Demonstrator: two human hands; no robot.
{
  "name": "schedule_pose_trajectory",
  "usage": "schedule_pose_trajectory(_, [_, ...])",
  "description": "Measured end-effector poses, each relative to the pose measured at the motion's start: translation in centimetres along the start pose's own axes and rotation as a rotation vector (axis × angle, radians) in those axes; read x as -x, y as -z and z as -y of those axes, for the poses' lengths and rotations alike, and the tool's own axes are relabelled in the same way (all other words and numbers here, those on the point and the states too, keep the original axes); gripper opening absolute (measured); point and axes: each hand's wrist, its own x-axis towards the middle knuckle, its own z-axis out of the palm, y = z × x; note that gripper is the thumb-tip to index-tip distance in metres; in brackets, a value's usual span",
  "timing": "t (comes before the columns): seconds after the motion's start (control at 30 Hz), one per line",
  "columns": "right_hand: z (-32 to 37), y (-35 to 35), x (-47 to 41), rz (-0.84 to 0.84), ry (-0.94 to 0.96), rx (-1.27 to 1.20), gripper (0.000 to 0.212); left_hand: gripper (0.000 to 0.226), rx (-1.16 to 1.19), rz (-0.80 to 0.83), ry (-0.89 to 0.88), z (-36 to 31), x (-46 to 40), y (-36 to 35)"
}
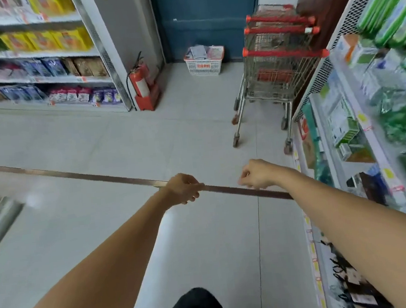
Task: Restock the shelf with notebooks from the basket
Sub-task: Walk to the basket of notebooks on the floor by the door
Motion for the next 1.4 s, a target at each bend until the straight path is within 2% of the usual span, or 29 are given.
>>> schedule_pose_trajectory(0.27, [7.3, 11.7, -25.0, 0.039, 0.045, 0.128, 0.040, 0.028, 0.101, -0.061, -0.033, -4.2, -23.6, 15.5])
schedule_pose_trajectory(0.53, [14.2, 27.1, -45.6, 0.012, -0.015, 0.074, 0.032, 0.027, 0.090, 0.026, 0.077, -11.4, -44.3, 31.8])
schedule_pose_trajectory(0.67, [15.0, 34.6, -56.5, -0.062, -0.026, 0.003, 0.029, 0.029, 0.057, 0.055, 0.072, -17.3, -55.8, 37.9])
schedule_pose_trajectory(0.83, [14.8, 42.2, -71.7, -0.030, -0.076, -0.099, 0.031, 0.024, 0.042, 0.053, 0.066, -23.3, -70.7, 44.4])
schedule_pose_trajectory(0.97, [15.9, 49.3, -83.1, 0.042, -0.112, -0.074, 0.025, 0.023, 0.004, 0.044, 0.111, -27.9, -81.8, 50.9])
schedule_pose_trajectory(1.1, [18.3, 57.4, -93.6, 0.077, -0.131, -0.075, 0.026, 0.024, -0.157, -0.010, 0.035, -32.4, -92.0, 58.7])
schedule_pose_trajectory(1.2, [19.9, 62.8, -101.8, 0.088, -0.138, -0.041, 0.025, 0.022, -0.147, -0.030, 0.025, -35.0, -100.5, 64.1])
schedule_pose_trajectory(1.4, [20.8, 72.7, -118.6, 0.053, -0.196, 0.008, 0.034, 0.018, -0.108, 0.050, 0.085, -38.0, -120.3, 71.6])
